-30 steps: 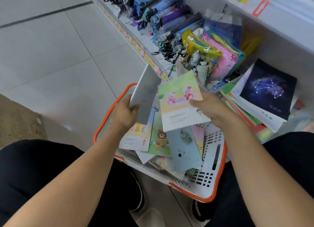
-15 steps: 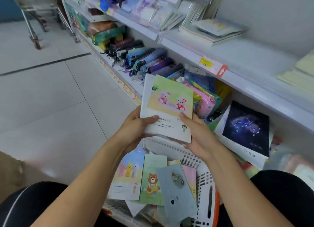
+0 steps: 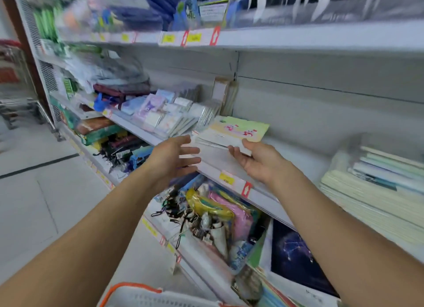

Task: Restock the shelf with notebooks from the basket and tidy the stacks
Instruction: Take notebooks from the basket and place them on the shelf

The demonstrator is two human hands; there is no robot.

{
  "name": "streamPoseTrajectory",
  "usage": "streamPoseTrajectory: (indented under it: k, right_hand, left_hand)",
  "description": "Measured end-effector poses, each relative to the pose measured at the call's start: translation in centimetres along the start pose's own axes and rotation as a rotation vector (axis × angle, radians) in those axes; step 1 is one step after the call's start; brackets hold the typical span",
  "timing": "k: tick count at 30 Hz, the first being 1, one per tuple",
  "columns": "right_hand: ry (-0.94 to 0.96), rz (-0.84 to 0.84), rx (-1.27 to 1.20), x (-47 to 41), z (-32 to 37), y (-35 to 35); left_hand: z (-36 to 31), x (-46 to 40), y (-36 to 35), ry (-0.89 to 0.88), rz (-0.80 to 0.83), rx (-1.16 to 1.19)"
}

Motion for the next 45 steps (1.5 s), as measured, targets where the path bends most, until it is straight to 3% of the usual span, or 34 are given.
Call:
streamPoseTrajectory:
  k: [4, 10, 17, 18, 20, 22, 23, 24, 26, 28, 30, 31, 33, 37, 39, 42, 45]
  right_hand:
    - [-0.002, -0.089, -0.006, -7.6, 1.9, -0.6]
    - [0.062, -0.182, 0.226, -13.1, 2.8, -0.7]
    - [0.018, -0.267, 0.859, -11.8, 2.8, 1.0]
    - [0.114, -0.304, 1.042, -11.1, 2.8, 1.0]
    - [0.497, -0.429, 1.377, -9.1, 1.7, 0.9]
    - [0.894, -0.394, 1.296, -4.4, -2.1, 0.6]
    - [1.024, -0.307, 1.189, -1.8, -4.9, 0.7]
    - [1.039, -0.212, 1.109, 0.4, -8.3, 1.2]
    - [0.758, -0.032, 1.124, 2.6, -17.3, 4.5]
    - [0.214, 0.105, 1.210, 4.4, -27.1, 9.5]
    - [-0.195, 0.137, 1.249, 6.3, -34.2, 14.3]
    - [-0.289, 0.153, 1.282, 7.4, -36.9, 16.4]
    - [-0.381, 0.175, 1.323, 9.7, -40.4, 19.2]
    - [-0.313, 0.170, 1.344, 12.5, -43.3, 21.1]
    - [-0.267, 0.038, 1.404, 12.1, -43.0, 21.7]
    - [-0.261, -0.235, 1.484, 11.2, -41.6, 22.8]
    - [-0.466, -0.276, 1.605, 11.0, -41.5, 24.1]
  left_hand:
    - [0.5, -1.9, -0.8, 0.007, 0.022, -0.009]
    - [2.2, -2.9, 0.1, -0.022, 0.006, -0.061]
    - [5.2, -2.1, 2.0, 0.049, -0.067, -0.105]
    - [6.0, -1.6, 2.3, 0.067, -0.070, -0.115]
    - [8.3, -0.6, 3.1, 0.116, -0.088, -0.120]
    - [11.7, 0.8, 4.2, 0.173, -0.140, -0.110]
    - [13.8, 1.7, 4.9, 0.204, -0.183, -0.108]
    - [16.2, 2.8, 5.7, 0.255, -0.233, -0.099]
    - [22.0, 5.7, 8.0, 0.399, -0.331, -0.116]
    - [28.3, 9.7, 10.7, 0.579, -0.395, -0.203]
    - [33.1, 13.6, 12.9, 0.737, -0.446, -0.370]
    - [34.5, 15.4, 13.6, 0.788, -0.488, -0.456]
    - [36.3, 17.7, 14.2, 0.830, -0.483, -0.546]
    - [38.6, 19.2, 14.9, 0.908, -0.317, -0.649]
    - [39.5, 19.9, 15.1, 0.928, -0.281, -0.705]
    - [40.6, 19.9, 16.0, 0.900, -0.388, -0.631]
    - [41.5, 19.7, 16.9, 0.924, -0.437, -0.548]
Point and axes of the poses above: each hand's wrist, its own x-axis away from the middle knuckle, its own y-axis out of the back of the hand, z = x × y, the point moved 1 cm from there along -x, towards the middle knuckle
